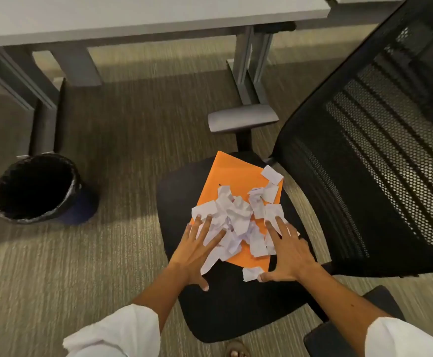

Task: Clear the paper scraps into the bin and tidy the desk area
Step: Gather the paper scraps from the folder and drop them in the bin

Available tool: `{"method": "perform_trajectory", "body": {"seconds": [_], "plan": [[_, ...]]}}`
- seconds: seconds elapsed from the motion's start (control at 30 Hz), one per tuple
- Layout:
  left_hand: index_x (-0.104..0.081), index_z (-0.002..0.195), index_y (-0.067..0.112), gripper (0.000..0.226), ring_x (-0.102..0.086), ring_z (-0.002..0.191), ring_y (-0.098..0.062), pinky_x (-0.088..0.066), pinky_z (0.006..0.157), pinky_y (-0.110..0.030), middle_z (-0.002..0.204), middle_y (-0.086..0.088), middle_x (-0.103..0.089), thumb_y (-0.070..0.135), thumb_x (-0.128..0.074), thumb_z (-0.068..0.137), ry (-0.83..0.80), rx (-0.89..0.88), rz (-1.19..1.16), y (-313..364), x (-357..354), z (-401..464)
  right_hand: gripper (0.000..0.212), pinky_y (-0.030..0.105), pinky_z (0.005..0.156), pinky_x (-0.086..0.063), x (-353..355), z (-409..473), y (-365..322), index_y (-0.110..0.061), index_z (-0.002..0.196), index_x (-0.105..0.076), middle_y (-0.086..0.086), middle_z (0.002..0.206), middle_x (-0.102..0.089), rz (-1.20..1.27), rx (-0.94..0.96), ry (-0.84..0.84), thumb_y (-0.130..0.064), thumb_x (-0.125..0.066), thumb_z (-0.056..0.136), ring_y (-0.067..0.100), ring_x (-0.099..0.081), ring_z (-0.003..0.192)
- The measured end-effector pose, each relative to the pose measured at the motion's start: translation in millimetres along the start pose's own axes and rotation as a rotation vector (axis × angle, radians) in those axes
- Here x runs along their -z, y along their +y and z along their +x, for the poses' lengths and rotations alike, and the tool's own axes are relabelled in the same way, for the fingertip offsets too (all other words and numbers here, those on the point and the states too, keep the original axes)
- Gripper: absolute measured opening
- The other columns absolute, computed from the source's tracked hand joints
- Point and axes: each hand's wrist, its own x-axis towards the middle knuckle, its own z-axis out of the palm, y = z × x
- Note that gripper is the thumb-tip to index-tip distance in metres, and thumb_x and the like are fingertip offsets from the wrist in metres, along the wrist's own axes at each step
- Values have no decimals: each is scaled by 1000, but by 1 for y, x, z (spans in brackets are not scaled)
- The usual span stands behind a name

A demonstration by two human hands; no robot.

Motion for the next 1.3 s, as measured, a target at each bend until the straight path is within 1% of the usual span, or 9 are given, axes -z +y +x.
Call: {"method": "perform_trajectory", "body": {"seconds": [0.2, 0.37, 0.53, 0.7, 0.8, 0.87, 1.0, 1.13, 1.3], "plan": [[38, 143, 38, 165, 44, 133, -49, 14, 112, -66, 148, -17, 49, 71, -86, 41, -35, 12, 139, -20, 8, 32, 163, 70, 109, -30, -24, 22, 1, -47, 139, 41, -4, 159, 34, 118, 14, 10, -91, -66, 24, 40, 4, 152], [41, 140, 41, 162, 39, 136, -47, 7, 116, -64, 140, -13, 57, 64, -89, 46, -20, -5, 118, -20, 5, 56, 164, 64, 105, -39, -33, 48, -10, -44, 143, 37, 2, 159, 34, 97, 67, 105, -82, -80, 33, 43, -9, 150], [38, 141, 43, 155, 32, 142, -46, 0, 118, -60, 154, -17, 41, 56, -90, 54, -55, -41, 75, -12, -5, 64, 162, 57, 96, -49, -37, 68, -17, -44, 146, 32, 4, 161, 29, 58, 134, 220, -76, -84, 38, 44, -27, 141], [35, 141, 47, 149, 16, 148, -44, -9, 120, -55, 162, -19, 20, 51, -89, 60, -56, -87, 72, -12, -11, 71, 152, 62, 101, -44, -40, 80, -23, -49, 146, 29, 7, 162, 28, 48, 165, 229, -72, -85, 47, 47, -19, 145], [36, 140, 49, 149, 5, 150, -45, -19, 119, -53, 163, -23, 10, 50, -90, 60, -42, -110, 106, -10, -15, 73, 142, 61, 108, -39, -44, 84, -28, -48, 149, 22, 8, 163, 23, 53, 184, 180, -66, -84, 56, 44, 0, 151], [34, 141, 49, 145, 0, 150, -45, -23, 118, -53, 163, -23, 4, 49, -89, 63, -48, -128, 120, -11, -18, 73, 130, 55, 108, -41, -45, 86, -32, -45, 153, 9, 9, 165, 9, 73, 183, 166, -60, -82, 62, 42, 1, 151], [12, 151, 44, 124, -12, 148, -43, -36, 111, -50, 163, -19, -9, 43, -84, 73, -57, -164, 133, -12, -23, 73, 95, 47, 95, -53, -46, 87, -40, -36, 150, -26, 5, 158, -17, 185, 194, 194, -41, -77, 70, 37, -20, 143], [-7, 152, 39, 102, -24, 144, -39, -47, 102, -50, 158, -17, -23, 33, -79, 81, -53, -188, 115, -8, -23, 73, 66, 43, 87, -54, -55, 88, -47, -28, 137, -48, 8, 149, -32, 284, 187, 230, -31, -74, 76, 33, -41, 128], [-17, 151, 31, 84, -48, 116, -33, -55, 82, -46, 133, -14, -49, 18, -71, 88, 13, -260, 74, -6, -20, 66, 42, 34, 83, -54, -63, 84, -53, -18, 117, -67, 10, 129, -52, 476, 173, 307, -11, -73, 76, 30, -60, 106]]}}
